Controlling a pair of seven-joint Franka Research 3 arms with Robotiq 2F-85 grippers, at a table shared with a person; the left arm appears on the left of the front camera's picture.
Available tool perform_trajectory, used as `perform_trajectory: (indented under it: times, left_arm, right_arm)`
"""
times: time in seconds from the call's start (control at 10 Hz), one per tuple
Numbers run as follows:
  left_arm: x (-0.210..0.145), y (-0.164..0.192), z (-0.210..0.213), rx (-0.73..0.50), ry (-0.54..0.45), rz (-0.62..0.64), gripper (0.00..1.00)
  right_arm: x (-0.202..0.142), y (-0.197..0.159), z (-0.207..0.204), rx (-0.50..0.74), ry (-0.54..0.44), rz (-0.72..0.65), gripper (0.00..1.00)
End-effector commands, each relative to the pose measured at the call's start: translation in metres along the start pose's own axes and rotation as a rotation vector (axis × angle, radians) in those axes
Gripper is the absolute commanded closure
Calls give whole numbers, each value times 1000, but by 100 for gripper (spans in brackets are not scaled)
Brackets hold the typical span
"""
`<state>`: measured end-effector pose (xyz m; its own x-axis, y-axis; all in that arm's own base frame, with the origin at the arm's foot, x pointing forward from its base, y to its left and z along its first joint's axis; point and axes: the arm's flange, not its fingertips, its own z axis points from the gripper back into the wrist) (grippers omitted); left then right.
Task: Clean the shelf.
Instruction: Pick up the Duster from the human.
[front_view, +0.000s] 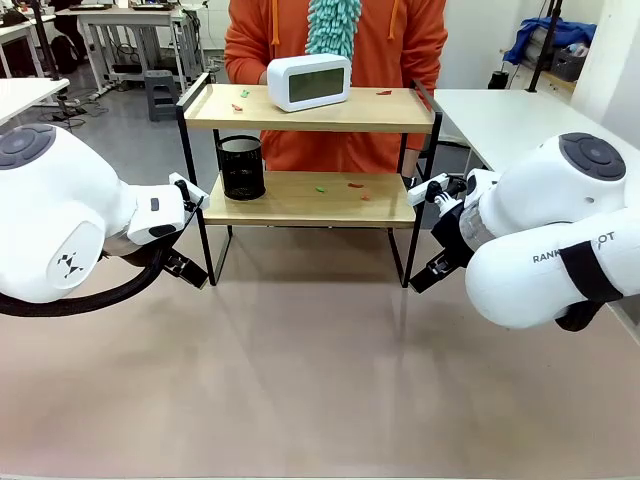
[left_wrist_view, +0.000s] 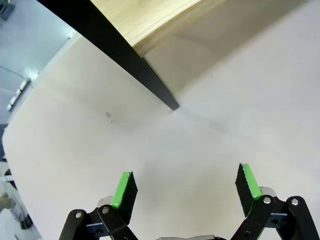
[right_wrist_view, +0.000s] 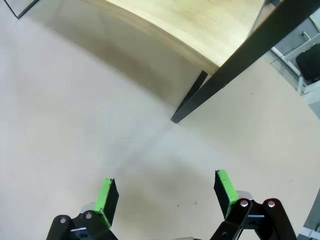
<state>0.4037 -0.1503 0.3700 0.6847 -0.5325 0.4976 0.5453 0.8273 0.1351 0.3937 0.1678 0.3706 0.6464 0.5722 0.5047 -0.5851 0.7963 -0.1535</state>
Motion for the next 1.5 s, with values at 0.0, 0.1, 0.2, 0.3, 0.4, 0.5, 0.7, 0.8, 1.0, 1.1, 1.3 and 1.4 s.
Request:
perform_trajectory:
  times: [0.0, 0.1, 0.2, 0.3, 0.4, 0.5, 0.7, 0.8, 1.0, 1.1, 1.3, 1.4]
  left_arm:
    - [0, 0, 0, 0, 0, -1, 0]
    - [0, 0, 0, 0, 0, -1, 0]
    - [0, 0, 0, 0, 0, -1, 0]
    - [0, 0, 0, 0, 0, 0, 0]
    - [0, -9, 20, -238, 129, -104, 0]
    - [-2, -12, 52, -314, 274, -94, 0]
    - [-8, 1, 111, -502, 86, -48, 0]
    - [-16, 21, 151, -484, -68, 55, 0]
    - [-69, 83, 237, -574, -431, 276, 0]
    - [-110, 124, 261, -570, -628, 503, 0]
    - [-180, 175, 250, -576, -815, 842, 0]
    - [-204, 189, 234, -602, -829, 931, 0]
  right_arm:
    - [0, 0, 0, 0, 0, -1, 0]
    - [0, 0, 0, 0, 0, -1, 0]
    - [0, 0, 0, 0, 0, -1, 0]
    - [0, 0, 0, 0, 0, 0, 0]
    - [5, -1, 20, 87, 217, -5, 0]
    - [5, -1, 56, 137, 351, -91, 0]
    - [-5, -12, 123, 221, 271, -287, 0]
    - [-21, -29, 168, 310, 114, -410, 0]
    - [-95, -87, 261, 510, -294, -706, 0]
    - [-145, -121, 286, 584, -505, -923, 0]
    - [-224, -164, 281, 671, -730, -1208, 0]
    - [-247, -184, 261, 688, -737, -1328, 0]
